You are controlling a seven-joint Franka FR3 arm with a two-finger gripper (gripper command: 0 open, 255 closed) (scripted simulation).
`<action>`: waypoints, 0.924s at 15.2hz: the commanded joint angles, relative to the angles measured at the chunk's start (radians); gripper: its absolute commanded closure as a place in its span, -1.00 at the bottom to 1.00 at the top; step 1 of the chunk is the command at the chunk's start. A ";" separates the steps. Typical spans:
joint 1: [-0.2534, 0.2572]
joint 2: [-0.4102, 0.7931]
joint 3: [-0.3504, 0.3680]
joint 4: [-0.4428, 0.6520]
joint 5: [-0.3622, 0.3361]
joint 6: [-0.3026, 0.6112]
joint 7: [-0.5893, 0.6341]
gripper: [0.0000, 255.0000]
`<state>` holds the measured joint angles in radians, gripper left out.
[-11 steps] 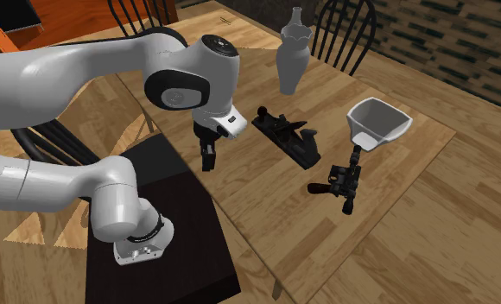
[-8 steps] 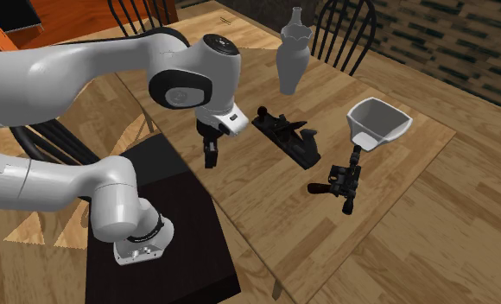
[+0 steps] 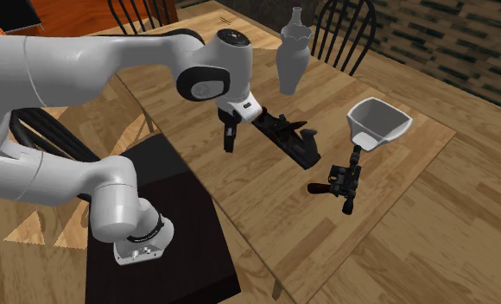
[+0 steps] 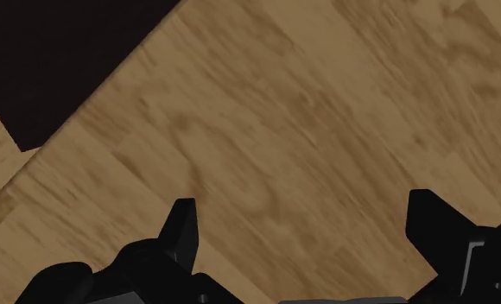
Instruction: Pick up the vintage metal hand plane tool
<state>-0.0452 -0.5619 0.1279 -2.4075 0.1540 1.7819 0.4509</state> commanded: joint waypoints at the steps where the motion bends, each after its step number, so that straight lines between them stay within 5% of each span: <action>1: -0.007 0.053 0.037 0.015 0.011 0.081 0.078 -1.00; 8: -0.055 0.252 0.135 0.139 -0.032 0.285 0.334 -1.00; 14: -0.099 0.435 0.195 0.292 -0.152 0.404 0.580 -1.00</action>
<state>-0.1381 -0.1594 0.3124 -2.1388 0.0266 2.1621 0.9811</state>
